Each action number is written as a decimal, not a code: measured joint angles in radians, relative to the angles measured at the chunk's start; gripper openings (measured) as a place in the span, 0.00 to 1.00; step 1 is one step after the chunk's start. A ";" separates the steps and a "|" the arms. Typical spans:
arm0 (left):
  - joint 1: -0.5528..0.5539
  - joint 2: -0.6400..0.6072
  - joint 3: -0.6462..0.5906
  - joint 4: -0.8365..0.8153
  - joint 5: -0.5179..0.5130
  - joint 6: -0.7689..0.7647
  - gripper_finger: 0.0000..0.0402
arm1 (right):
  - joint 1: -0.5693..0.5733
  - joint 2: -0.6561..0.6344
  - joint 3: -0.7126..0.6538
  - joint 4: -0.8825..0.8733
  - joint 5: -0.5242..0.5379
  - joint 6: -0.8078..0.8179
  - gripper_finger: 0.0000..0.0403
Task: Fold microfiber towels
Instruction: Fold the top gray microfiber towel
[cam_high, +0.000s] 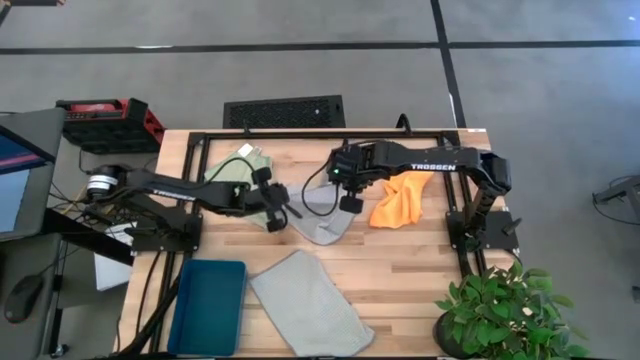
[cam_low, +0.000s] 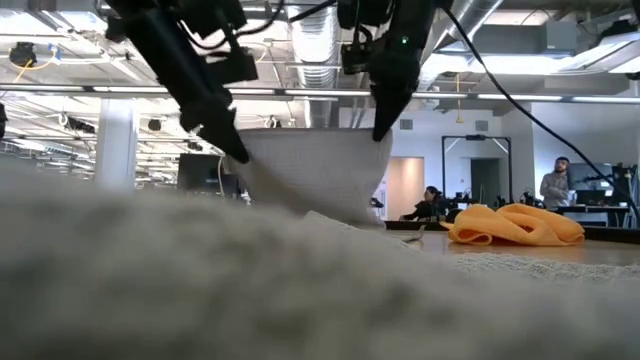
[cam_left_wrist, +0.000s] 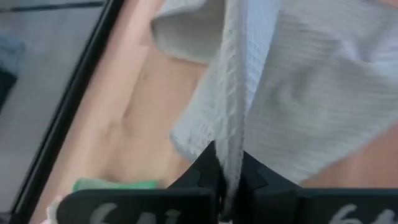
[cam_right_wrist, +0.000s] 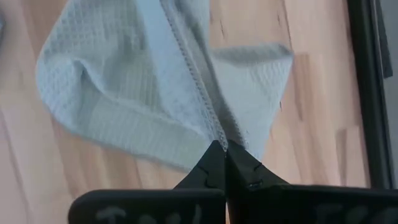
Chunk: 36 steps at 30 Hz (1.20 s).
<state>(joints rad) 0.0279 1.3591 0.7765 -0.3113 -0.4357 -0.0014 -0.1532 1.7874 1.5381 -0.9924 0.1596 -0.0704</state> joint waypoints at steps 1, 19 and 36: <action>-0.012 -0.007 0.000 -0.018 0.014 0.000 0.00 | 0.007 0.000 -0.019 0.033 0.000 -0.004 0.02; -0.221 0.204 0.000 -0.068 0.119 -0.098 0.00 | 0.176 0.001 -0.275 0.288 -0.095 0.044 0.02; -0.289 0.235 0.000 -0.074 0.196 -0.146 0.00 | 0.299 0.000 -0.307 0.428 -0.077 -0.092 0.33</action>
<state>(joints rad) -0.2613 1.5936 0.7769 -0.3849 -0.2400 -0.1474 0.1457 1.7878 1.2310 -0.5641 0.0831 -0.1624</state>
